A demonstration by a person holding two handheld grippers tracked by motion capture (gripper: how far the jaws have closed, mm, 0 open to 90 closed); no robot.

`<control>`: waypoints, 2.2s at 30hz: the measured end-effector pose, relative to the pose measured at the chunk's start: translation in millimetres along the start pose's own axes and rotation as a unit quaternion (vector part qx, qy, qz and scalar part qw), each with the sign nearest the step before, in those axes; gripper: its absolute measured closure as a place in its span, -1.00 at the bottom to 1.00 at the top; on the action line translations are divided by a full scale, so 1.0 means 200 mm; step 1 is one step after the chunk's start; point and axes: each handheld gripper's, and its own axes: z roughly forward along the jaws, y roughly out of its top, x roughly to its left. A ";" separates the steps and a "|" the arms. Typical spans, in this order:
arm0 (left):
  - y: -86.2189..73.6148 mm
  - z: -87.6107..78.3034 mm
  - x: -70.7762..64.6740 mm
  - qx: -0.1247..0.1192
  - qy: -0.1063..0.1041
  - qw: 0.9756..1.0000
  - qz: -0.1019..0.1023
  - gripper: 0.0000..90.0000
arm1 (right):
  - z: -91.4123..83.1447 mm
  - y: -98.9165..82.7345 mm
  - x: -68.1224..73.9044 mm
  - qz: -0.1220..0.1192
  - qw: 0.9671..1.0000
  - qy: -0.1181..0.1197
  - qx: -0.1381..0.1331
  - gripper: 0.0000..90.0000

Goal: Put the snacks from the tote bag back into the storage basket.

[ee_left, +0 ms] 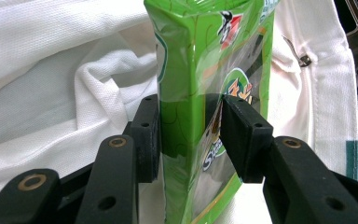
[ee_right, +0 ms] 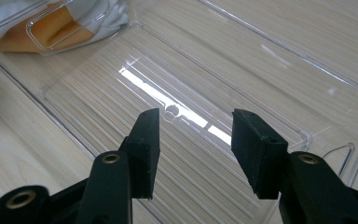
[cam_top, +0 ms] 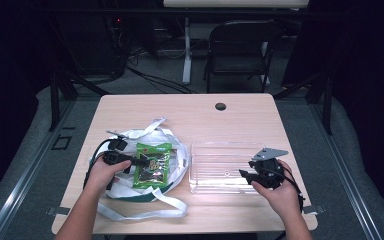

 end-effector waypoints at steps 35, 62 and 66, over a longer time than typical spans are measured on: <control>-0.04 -0.19 0.01 -0.079 -0.033 0.996 0.036 0.60 | 0.02 0.04 -0.01 -0.016 0.999 0.024 0.014 0.18; -0.04 -0.27 -0.09 -0.140 -0.010 0.987 0.075 0.61 | 0.10 0.36 -0.01 -0.116 0.977 0.110 0.140 0.22; -0.04 -0.28 -0.10 -0.146 -0.007 0.986 0.075 0.61 | 0.11 0.40 -0.02 -0.130 0.974 0.106 0.154 0.23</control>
